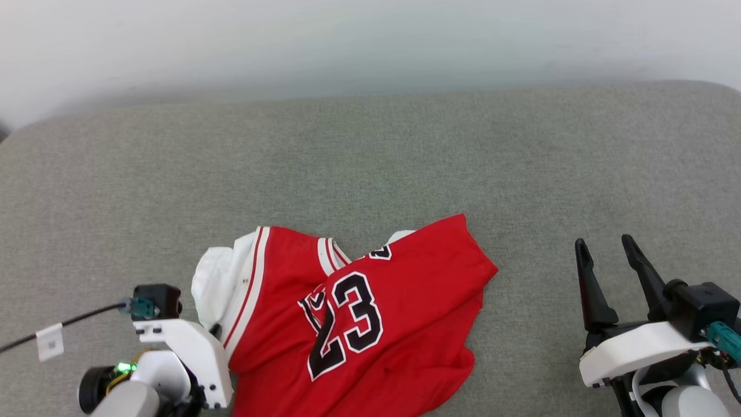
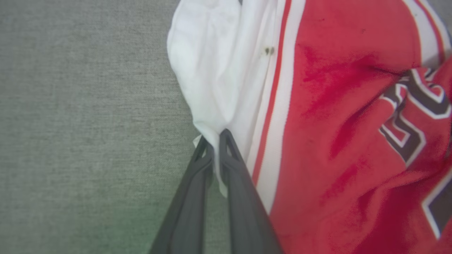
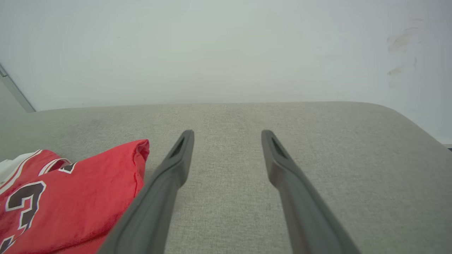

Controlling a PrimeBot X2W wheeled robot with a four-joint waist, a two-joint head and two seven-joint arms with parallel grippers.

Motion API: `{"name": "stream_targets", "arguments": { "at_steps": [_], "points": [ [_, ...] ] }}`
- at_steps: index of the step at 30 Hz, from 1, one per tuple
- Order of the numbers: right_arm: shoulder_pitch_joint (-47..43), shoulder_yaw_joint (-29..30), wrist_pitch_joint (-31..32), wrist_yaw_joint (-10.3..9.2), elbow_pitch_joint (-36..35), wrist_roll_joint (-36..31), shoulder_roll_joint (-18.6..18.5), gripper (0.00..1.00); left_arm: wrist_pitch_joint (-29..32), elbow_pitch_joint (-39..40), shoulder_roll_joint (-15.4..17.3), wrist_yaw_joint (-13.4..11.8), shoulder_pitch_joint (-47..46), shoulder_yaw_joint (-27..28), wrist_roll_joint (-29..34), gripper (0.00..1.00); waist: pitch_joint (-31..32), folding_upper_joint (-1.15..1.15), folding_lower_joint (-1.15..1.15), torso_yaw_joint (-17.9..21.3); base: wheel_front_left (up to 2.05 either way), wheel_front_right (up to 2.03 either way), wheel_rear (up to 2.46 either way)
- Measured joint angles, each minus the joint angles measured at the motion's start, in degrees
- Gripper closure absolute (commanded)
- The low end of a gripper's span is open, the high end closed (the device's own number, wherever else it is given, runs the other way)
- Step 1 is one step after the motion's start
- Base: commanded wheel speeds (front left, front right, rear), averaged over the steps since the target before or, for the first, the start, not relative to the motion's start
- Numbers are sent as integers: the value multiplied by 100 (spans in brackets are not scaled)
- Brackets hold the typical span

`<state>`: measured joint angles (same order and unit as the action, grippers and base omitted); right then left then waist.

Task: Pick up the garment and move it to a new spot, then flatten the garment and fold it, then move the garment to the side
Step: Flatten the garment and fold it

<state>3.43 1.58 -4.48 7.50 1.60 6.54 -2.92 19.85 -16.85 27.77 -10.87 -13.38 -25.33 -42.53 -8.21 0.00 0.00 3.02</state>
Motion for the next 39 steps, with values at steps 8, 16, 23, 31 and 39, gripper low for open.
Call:
{"name": "stream_targets", "arguments": {
  "at_steps": [8, 16, 23, 31, 39],
  "points": [
    [-153, -4, 138, 0, -70, -69, 1, 0, -991, 287, -140, -183, 359, 21, 302, 0, 327, 0, 0, -87, 0, 0, 0],
    [-392, -27, 267, 0, -170, -94, 1, 0, -2473, 532, -411, -158, 419, -1, 743, 0, 737, 0, 0, -48, 0, 0, 0],
    [-552, 88, 402, 0, -297, 68, 3, 0, -3289, 789, -586, -124, 519, 120, 883, 0, 848, 0, -1, -78, 0, 0, 0],
    [-589, 257, 1176, 0, -54, 599, -123, 0, -3364, 1191, -579, -183, 410, 105, 1081, 0, 736, 0, -1, -432, 0, 0, 0],
    [-21, -446, 3207, 0, 376, 1469, -981, 0, -3389, 1390, -758, -226, 228, -73, 1227, 0, 392, 0, 0, -920, 0, 0, 0]
  ]
}}
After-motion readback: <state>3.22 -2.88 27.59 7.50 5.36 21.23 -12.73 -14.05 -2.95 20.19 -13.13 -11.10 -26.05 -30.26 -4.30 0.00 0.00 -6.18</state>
